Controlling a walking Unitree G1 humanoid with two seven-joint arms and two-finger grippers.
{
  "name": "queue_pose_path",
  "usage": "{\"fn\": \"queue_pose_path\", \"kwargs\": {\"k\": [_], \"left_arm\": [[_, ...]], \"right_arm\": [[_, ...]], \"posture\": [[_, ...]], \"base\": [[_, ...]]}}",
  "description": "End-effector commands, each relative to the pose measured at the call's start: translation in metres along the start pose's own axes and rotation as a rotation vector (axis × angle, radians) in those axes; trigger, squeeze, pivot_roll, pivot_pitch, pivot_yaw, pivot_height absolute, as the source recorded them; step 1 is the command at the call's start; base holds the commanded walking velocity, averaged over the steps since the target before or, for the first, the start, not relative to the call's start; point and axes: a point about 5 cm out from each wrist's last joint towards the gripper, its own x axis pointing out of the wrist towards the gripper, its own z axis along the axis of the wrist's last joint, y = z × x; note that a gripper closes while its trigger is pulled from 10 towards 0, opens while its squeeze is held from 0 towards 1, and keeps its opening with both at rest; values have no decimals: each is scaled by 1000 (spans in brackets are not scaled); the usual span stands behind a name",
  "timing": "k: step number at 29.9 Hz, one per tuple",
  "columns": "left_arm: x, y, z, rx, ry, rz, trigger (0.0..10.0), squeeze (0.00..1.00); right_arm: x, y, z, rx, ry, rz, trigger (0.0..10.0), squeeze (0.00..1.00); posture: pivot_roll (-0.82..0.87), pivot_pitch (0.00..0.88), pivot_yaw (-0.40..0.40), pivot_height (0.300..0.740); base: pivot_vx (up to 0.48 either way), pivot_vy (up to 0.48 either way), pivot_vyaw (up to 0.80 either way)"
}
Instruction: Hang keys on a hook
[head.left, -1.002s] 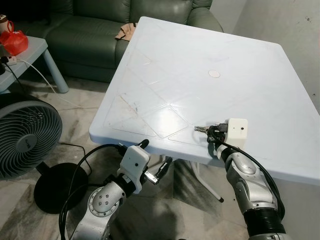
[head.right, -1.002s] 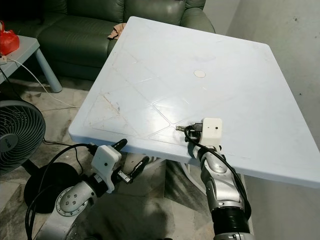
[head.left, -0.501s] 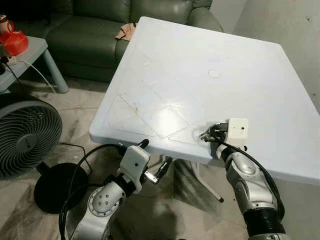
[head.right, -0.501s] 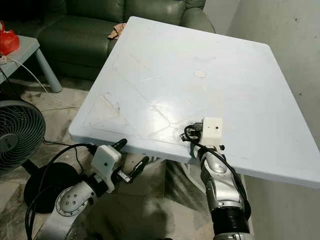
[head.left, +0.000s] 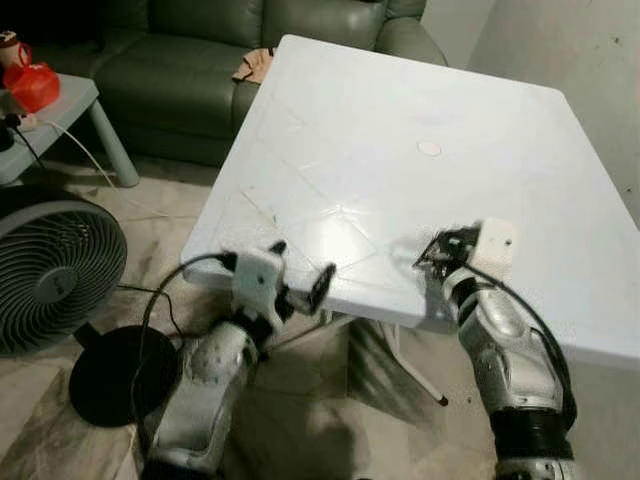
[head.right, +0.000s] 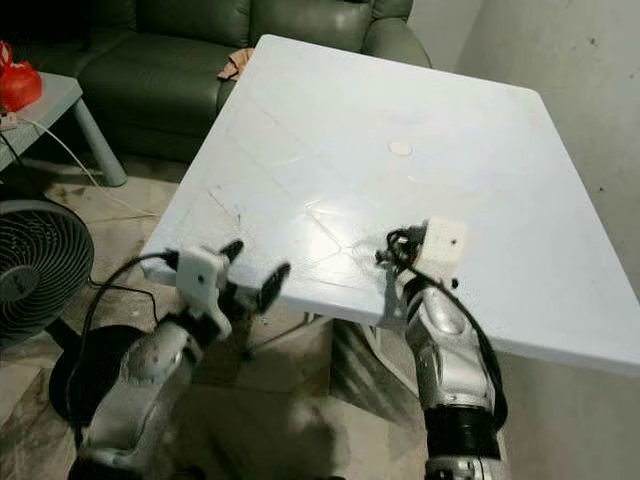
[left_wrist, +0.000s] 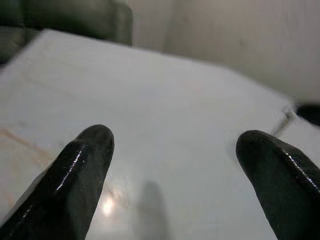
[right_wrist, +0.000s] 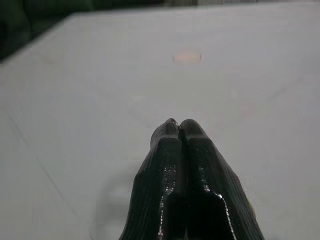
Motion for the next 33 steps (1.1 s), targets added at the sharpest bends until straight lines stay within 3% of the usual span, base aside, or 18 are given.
{"fn": "queue_pose_path", "kwargs": {"k": [1,6,7,8,9,13,14,15,16,18,21,24,29,33], "left_arm": [[9,6,4,-66,-12,25,10000,0],[22,18,15,-114,-39,44,10000,0],[28,28,21,-104,-41,73,10000,0],[28,28,21,-104,-41,73,10000,0],[31,41,25,-71,-22,126,10000,0],[31,54,28,-37,-4,185,10000,0],[30,58,28,-39,-1,197,10000,0],[30,58,28,-39,-1,197,10000,0],[25,67,28,-35,0,226,10000,0],[21,72,27,-36,-5,233,10000,0],[16,75,21,-38,9,243,10000,0],[10,71,13,-16,9,220,10000,0],[-2,76,3,44,20,261,10000,0],[-14,80,-14,2,51,288,10000,0]], "right_arm": [[0,-6,8,13,-30,-30,0,0],[-1,-7,16,-4,-70,-34,0,0],[-3,-8,22,-22,-93,-32,0,0],[-3,-8,22,-22,-93,-32,0,0],[-5,-11,24,-18,-97,-39,0,0],[-10,-14,26,-26,-121,-47,0,0],[-13,-14,27,-22,-140,-36,3725,0],[-13,-14,27,-22,-140,-36,3725,0],[-21,-10,28,3,-183,27,10000,0],[-25,-9,26,4,-193,78,10000,0],[-30,-11,18,-98,-201,121,10000,0],[-37,-14,8,-96,-199,163,10000,0],[-44,-18,-4,-117,-185,127,10000,0],[-51,-19,-17,-120,-177,126,10000,0]], "posture": [[-38,63,-100,740],[-41,43,-98,740],[-43,23,-96,740],[-43,23,-96,740],[-44,13,-96,740],[-44,0,-97,740],[-48,0,-98,740],[-48,0,-98,740],[-50,0,-100,740],[-54,0,-103,740],[-48,0,-107,740],[-43,0,-110,740],[-41,0,-104,740],[-44,2,-88,740]], "base": [[0,0,0],[0,0,0],[0,0,0],[0,0,0],[0,0,0],[0,0,0],[0,0,0],[0,0,0],[0,0,0],[0,0,0],[0,0,0],[0,0,0],[0,0,0],[0,0,0]]}}
